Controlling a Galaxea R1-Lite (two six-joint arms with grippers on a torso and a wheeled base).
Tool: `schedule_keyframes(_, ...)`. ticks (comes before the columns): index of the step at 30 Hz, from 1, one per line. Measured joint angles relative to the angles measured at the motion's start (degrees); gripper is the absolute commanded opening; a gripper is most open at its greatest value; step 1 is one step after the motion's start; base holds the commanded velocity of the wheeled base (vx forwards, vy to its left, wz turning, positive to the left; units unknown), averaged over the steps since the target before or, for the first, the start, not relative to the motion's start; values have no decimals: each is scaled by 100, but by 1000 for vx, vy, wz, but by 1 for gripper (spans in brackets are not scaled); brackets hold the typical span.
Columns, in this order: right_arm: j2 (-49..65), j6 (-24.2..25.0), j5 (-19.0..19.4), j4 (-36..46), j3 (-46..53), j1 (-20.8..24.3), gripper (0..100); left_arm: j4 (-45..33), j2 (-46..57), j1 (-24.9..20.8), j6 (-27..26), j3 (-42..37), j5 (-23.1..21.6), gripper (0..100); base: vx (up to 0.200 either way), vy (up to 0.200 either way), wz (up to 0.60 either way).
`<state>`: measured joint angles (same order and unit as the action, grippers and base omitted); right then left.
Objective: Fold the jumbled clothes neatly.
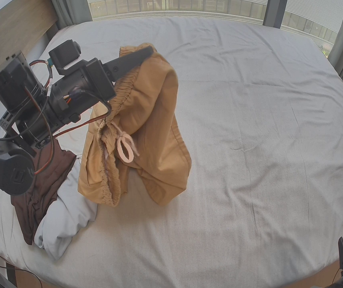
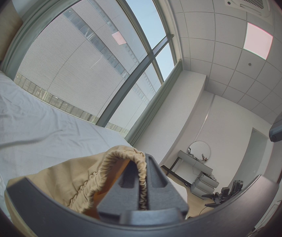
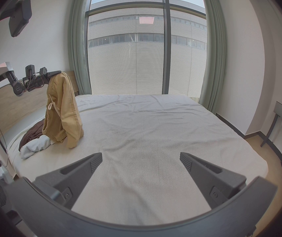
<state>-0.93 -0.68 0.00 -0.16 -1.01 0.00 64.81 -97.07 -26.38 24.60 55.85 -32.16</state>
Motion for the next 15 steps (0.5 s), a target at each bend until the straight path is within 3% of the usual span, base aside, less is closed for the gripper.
schedule_keyframes(5,0,0,0,0,0,0,100,1,2,-134,28,252,-9,0,0,0,0)
schedule_keyframes(15,0,0,0,0,0,-7,100,20,124,-540,580,752,-9,0,0,0,0)
